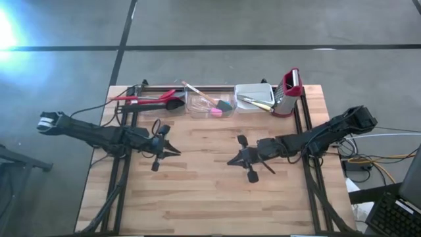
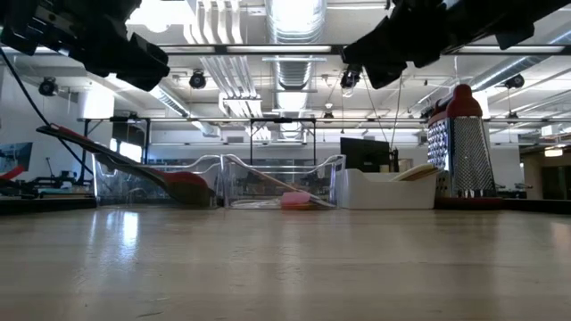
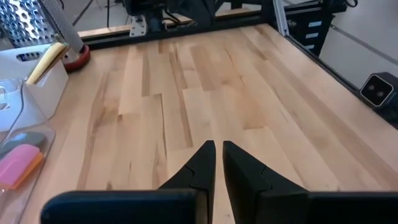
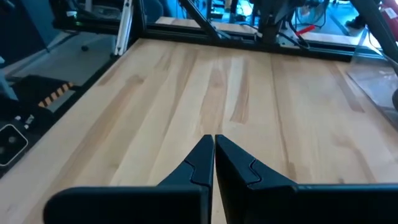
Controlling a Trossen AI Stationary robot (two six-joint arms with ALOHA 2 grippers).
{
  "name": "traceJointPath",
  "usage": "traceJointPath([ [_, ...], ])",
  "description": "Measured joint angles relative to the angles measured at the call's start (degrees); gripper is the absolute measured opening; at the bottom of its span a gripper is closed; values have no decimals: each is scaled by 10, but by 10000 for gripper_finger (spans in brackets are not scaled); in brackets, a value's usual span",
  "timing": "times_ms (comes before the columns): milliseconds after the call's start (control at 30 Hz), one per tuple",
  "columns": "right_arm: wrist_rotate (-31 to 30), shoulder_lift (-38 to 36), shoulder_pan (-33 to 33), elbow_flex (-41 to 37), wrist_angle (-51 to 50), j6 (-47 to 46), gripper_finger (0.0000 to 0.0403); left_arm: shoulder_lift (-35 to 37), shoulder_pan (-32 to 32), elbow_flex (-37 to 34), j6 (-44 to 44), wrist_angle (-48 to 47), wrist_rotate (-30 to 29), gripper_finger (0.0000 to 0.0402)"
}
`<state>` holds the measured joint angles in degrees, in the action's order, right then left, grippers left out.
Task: Pick & Place Kitchen Items
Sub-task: Return to Home Position
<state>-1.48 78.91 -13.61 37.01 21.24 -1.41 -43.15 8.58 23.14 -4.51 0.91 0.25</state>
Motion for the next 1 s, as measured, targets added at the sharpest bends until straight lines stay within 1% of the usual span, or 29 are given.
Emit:
traceJointPath([
  [167,0,0,0,-2,1,-1,8,-1,0,0,0,-3,-2,34],
  [233,0,-4,0,-7,2,-1,8,9,0,-1,0,-8,-2,35],
  [333,0,-31,0,-25,0,-1,8,39,0,-11,1,-4,-2,39],
  [433,0,-78,0,-57,2,-1,8,90,0,-38,1,-4,-2,41],
  [600,-1,-176,0,-126,2,-1,8,201,0,-106,0,-5,-1,41],
  [733,-1,-246,0,-183,1,-1,8,270,0,-163,0,-6,-1,41],
  [900,-1,-322,0,-252,0,0,8,323,0,-225,1,-2,-1,41],
  [1000,-1,-362,0,-292,1,-1,8,327,0,-218,1,-18,-4,38],
])
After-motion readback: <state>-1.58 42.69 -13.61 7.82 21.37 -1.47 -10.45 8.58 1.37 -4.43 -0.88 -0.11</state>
